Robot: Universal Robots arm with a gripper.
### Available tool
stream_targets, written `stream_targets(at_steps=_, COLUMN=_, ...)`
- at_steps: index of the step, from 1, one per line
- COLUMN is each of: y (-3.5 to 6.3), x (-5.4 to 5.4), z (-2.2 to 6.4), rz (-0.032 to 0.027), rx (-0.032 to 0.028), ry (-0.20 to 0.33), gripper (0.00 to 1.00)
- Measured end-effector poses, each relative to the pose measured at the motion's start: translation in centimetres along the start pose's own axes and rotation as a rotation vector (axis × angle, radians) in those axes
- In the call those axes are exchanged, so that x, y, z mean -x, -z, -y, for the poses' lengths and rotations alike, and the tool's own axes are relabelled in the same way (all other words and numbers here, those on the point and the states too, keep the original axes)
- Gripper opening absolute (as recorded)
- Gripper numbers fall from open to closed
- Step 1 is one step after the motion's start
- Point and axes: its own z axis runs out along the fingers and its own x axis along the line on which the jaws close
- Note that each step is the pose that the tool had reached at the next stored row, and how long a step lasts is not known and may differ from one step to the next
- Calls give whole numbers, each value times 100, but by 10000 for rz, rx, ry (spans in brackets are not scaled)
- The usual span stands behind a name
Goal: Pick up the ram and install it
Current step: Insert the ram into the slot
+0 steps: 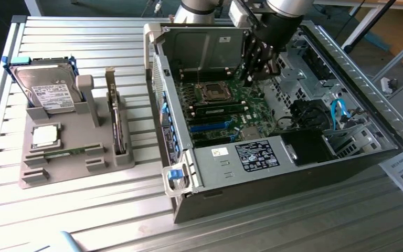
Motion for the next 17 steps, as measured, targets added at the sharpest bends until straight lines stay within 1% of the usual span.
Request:
stream_targets(at_steps=1, y=25, x=1, z=1, rz=0, rx=0, ry=-1, gripper=25)
stream_targets(at_steps=4, y=152, x=4, z=6, rz=-1, rx=0, ry=0, gripper=25)
stream_targets(at_steps=7, y=231, x=6, z=9, rz=0, rx=0, ry=0, gripper=25)
stream_targets(at_steps=9, y=309, x=8, z=11, rz=0, rx=0, ry=0, gripper=25)
stream_targets(at_steps=14, y=434, x=11, z=16, rz=-1, rx=0, ry=0, gripper=25)
stream_targets(at_steps=17, y=446, x=12, z=16, rz=1, rx=0, ry=0, gripper=25)
